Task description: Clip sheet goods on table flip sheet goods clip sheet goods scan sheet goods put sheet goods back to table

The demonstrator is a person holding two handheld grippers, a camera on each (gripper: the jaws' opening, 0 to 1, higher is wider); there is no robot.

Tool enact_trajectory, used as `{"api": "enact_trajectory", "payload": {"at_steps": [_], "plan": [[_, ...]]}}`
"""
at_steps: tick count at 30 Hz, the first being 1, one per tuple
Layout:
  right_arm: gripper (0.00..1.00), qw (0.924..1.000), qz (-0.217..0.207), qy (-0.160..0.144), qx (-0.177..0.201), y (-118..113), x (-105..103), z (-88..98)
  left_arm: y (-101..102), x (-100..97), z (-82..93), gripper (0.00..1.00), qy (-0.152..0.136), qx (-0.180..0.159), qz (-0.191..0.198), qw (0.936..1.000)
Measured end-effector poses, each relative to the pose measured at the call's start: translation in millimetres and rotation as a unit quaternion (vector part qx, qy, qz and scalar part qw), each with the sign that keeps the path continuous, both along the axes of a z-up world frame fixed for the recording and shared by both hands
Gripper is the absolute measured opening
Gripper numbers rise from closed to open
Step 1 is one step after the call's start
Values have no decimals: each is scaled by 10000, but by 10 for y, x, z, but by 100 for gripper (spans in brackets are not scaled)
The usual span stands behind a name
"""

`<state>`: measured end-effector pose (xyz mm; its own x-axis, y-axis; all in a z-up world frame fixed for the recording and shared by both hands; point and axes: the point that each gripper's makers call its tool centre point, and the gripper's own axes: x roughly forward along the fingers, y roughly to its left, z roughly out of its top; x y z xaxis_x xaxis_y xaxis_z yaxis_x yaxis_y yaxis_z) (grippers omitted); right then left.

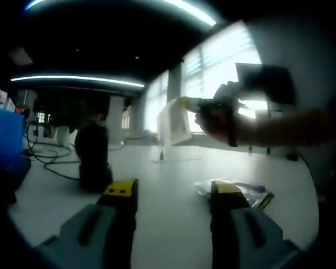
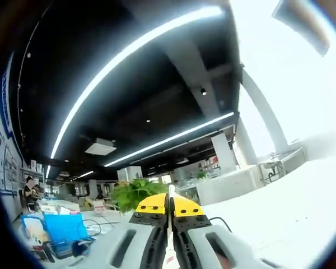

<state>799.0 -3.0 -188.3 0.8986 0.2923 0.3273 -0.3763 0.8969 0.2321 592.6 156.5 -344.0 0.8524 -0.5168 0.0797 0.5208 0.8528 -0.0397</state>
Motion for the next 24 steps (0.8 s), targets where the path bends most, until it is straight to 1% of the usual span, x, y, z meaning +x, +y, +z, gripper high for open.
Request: {"api": "enact_trajectory", "payload": {"at_steps": [3,9,11,14,15,21,24], "plan": [[0,10000,14,11,-68,83,1,-43,-16,-3,-8,44,12,19,-41,10000],[0,9999,12,95,-125,153,10,-193,-73,-26,-14,44,-2,89,-171,9998],[0,9997,-4,76,-216,190,14,-221,-83,-31,-16,44,0,98,-196,9998],[0,9996,1,78,-256,232,38,-291,-98,-34,-25,44,11,127,-227,9997],[0,9995,-13,80,-318,297,50,-367,-96,-37,-26,44,11,135,-223,9997],[0,9993,-43,66,-355,283,57,-377,-87,-35,-25,44,21,110,-203,9997],[0,9995,-96,78,-296,279,110,-384,-89,-38,-27,44,23,116,-198,9997]]}}
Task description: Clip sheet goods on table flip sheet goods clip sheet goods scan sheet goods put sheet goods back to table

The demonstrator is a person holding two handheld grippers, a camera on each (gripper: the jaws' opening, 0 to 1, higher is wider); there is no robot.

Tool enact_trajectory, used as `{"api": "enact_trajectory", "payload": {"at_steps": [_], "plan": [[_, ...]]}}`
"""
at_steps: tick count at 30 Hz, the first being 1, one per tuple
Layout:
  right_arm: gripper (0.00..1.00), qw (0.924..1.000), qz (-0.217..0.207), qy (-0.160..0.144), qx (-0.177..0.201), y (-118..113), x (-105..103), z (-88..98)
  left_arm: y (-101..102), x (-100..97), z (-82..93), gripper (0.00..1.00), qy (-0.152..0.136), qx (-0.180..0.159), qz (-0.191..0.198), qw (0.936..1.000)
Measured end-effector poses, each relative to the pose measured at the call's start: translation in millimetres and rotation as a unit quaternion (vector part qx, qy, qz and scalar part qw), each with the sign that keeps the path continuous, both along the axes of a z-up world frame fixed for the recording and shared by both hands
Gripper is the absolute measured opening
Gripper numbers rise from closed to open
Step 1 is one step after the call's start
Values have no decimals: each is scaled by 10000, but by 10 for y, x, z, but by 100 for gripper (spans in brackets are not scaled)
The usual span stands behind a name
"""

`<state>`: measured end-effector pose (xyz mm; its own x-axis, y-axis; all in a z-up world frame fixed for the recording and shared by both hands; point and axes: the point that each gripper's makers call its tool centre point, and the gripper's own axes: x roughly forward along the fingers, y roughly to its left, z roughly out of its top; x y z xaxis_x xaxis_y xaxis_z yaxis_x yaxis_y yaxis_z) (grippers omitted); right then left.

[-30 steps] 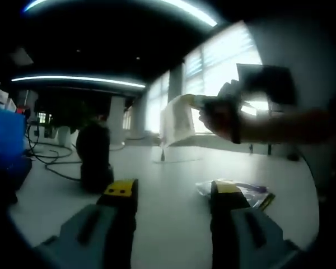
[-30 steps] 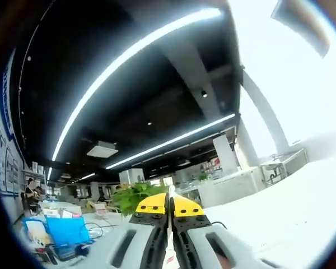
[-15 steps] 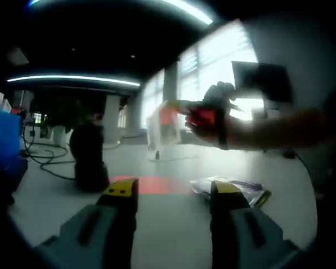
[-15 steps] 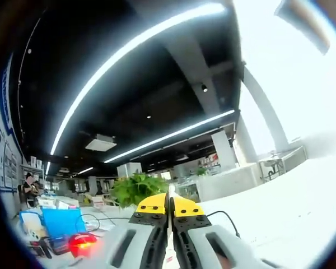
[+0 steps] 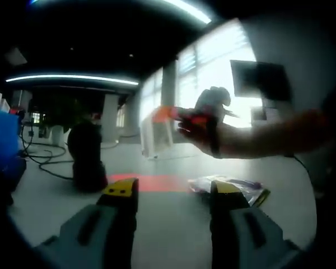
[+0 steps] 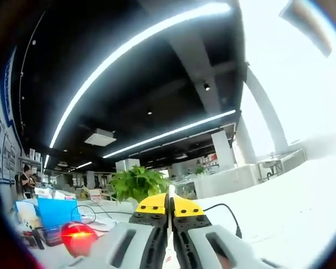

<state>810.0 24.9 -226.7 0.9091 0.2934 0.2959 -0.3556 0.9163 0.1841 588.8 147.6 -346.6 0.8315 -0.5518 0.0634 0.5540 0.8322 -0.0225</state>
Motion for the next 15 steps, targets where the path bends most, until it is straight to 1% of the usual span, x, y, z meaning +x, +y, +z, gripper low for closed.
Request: {"api": "enact_trajectory", "payload": {"at_steps": [6,11,15], "plan": [[0,10000,-76,18,0,20,30,-67,-4,-3,3,44,-8,-8,1,10000],[0,9998,-113,137,107,36,63,-178,2,-4,7,44,-8,-37,14,10000],[0,9998,-78,118,105,75,53,-173,1,-4,8,43,-9,-50,16,10000]]}}
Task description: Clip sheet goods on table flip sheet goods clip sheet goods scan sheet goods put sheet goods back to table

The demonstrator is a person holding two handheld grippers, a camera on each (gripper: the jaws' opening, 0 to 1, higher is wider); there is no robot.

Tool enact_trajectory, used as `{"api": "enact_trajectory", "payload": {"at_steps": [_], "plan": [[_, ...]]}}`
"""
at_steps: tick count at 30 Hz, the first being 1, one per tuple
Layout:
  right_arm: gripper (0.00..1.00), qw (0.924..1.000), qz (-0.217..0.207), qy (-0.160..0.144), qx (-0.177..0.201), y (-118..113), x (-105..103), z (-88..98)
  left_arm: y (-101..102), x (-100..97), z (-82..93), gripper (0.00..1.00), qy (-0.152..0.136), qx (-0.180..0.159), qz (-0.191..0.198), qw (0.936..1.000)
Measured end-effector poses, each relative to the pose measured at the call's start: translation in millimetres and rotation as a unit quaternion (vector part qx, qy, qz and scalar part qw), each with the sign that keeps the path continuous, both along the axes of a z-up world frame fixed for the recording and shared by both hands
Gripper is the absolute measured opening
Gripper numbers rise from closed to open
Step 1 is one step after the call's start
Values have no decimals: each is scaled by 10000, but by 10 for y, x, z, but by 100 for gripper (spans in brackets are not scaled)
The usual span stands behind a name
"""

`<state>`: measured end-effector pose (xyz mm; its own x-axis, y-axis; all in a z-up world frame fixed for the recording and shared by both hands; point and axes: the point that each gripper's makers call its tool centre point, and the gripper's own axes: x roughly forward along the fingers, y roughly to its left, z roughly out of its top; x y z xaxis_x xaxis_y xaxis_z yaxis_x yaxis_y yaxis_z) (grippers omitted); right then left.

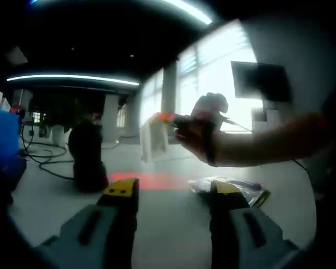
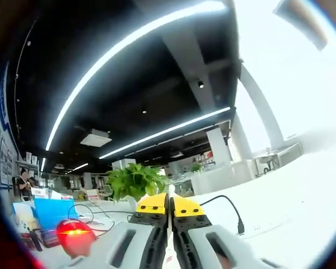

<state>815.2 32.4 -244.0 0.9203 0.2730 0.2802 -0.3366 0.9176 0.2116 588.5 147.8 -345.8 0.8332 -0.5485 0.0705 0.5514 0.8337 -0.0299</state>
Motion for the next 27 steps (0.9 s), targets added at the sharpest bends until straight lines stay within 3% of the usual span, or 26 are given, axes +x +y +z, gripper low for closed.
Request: {"api": "enact_trajectory", "payload": {"at_steps": [8,13,15,19,27], "plan": [[0,9999,-108,-68,27,60,14,31,7,5,1,43,0,-20,14,10000],[0,9996,-65,-236,-150,139,-48,141,14,8,2,43,3,-38,16,10000],[0,9994,-38,-308,-176,139,-113,217,14,9,3,43,3,-37,11,10000],[0,9993,63,-348,157,57,-191,443,15,7,8,43,-4,-48,5,10000],[0,9983,309,-416,247,-61,-498,777,21,10,10,43,-13,-39,17,10000]]}}
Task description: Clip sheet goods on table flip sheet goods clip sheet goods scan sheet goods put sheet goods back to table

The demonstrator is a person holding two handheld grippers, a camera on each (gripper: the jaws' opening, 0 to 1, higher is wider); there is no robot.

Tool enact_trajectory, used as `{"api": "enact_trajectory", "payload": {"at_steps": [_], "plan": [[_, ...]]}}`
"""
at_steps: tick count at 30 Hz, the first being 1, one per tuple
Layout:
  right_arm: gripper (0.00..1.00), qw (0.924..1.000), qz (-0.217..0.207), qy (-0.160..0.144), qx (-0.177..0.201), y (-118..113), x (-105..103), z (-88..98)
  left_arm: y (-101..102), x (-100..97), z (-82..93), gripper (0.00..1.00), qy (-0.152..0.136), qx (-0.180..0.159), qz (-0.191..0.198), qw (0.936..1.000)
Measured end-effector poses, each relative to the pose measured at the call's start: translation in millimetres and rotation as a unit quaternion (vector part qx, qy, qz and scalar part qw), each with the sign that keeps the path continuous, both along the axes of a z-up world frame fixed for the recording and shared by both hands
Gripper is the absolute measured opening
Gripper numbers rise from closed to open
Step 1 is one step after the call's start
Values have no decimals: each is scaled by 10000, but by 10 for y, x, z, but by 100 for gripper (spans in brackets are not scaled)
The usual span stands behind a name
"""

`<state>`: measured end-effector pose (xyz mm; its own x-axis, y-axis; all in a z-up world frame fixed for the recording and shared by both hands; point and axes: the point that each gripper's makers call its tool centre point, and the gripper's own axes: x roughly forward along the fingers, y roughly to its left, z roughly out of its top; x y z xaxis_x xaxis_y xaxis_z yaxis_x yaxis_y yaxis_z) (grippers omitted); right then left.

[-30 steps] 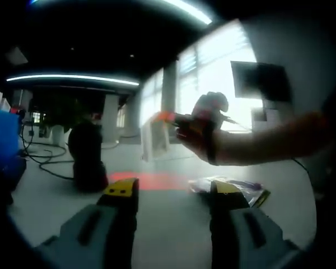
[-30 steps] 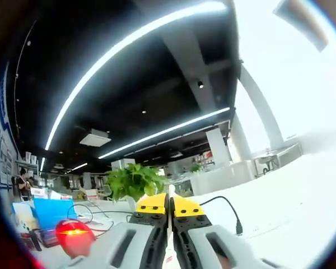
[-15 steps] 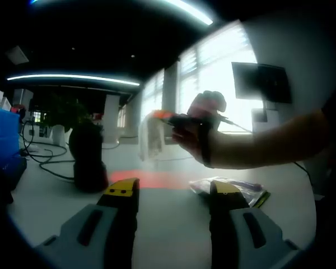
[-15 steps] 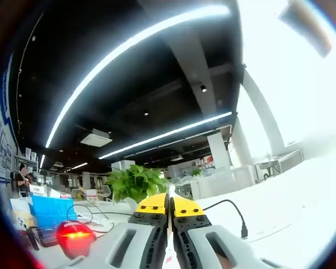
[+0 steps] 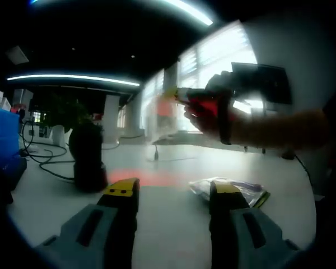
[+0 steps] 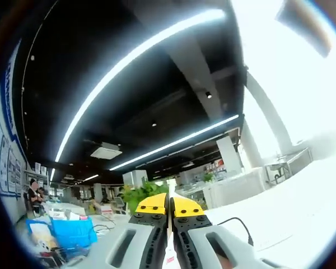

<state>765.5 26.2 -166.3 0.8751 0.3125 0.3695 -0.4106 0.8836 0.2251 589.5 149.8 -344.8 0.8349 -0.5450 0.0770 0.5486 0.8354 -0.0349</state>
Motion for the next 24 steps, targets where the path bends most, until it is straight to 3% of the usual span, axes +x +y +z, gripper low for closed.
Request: {"api": "enact_trajectory", "payload": {"at_steps": [3,15,24], "plan": [[0,9999,74,47,116,-87,-131,95,0,3,-5,43,2,27,9,10000],[0,9978,447,310,366,-322,-166,340,19,21,-20,43,22,81,67,9999],[0,9945,866,485,337,-267,-272,482,4,15,-24,43,26,108,67,9999]]}}
